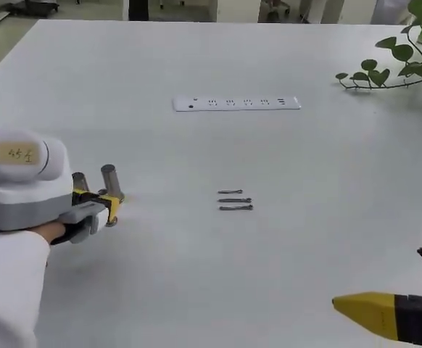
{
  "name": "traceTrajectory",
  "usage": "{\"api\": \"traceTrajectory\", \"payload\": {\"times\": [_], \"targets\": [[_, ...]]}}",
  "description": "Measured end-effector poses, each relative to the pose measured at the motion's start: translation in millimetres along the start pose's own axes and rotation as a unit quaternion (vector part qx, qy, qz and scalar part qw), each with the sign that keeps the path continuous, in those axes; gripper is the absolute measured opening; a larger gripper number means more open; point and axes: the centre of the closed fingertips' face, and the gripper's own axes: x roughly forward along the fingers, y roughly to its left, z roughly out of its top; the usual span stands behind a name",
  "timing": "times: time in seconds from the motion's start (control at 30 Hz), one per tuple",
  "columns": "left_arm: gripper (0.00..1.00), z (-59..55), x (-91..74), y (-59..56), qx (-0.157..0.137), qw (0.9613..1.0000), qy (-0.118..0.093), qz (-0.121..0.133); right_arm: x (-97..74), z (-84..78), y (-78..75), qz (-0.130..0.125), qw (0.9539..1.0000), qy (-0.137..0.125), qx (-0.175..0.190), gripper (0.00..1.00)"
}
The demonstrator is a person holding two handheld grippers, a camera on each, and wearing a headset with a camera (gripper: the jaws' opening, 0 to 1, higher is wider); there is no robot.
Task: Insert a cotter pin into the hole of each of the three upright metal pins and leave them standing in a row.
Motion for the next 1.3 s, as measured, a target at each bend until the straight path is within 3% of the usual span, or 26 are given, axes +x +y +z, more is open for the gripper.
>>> {"api": "traceTrajectory", "payload": {"times": [0.23, 0.6, 0.77, 1.0, 1.13, 1.23, 1.3], "targets": [[0.07, -3.5, 4.5, 6.7, -0.003, 0.9995, 0.009, 0.032, 2.9, -1.8, 2.4, 0.006, 1.0000, -0.001, 0.007, 0.94], [0.06, -3.7, 6.4, 4.1, 0.021, 0.9991, 0.004, 0.036, 4.3, -3.8, 3.4, 0.008, 0.9999, 0.002, 0.007, 0.94], [0.05, -3.0, 3.2, 1.2, 0.022, 0.9995, 0.000, 0.023, 3.4, -3.0, 4.6, 0.008, 1.0000, 0.000, 0.004, 0.94], [0.05, 12.8, -10.4, -9.4, 0.045, 0.9984, -0.031, -0.014, 1.2, -2.9, 4.5, 0.005, 1.0000, -0.005, 0.003, 0.94], [0.05, 23.9, -23.6, -17.1, 0.070, 0.9950, -0.056, -0.045, -0.7, -4.3, 5.5, 0.005, 1.0000, -0.006, 0.004, 0.94], [0.05, 28.7, -32.7, -23.1, 0.102, 0.9904, -0.065, -0.067, -1.6, -5.5, 6.0, 0.005, 1.0000, -0.006, 0.003, 0.94], [0.05, 30.6, -38.7, -26.6, 0.108, 0.9885, -0.070, -0.080, -2.2, -5.7, 6.6, 0.005, 1.0000, -0.007, 0.003, 0.94]]}}
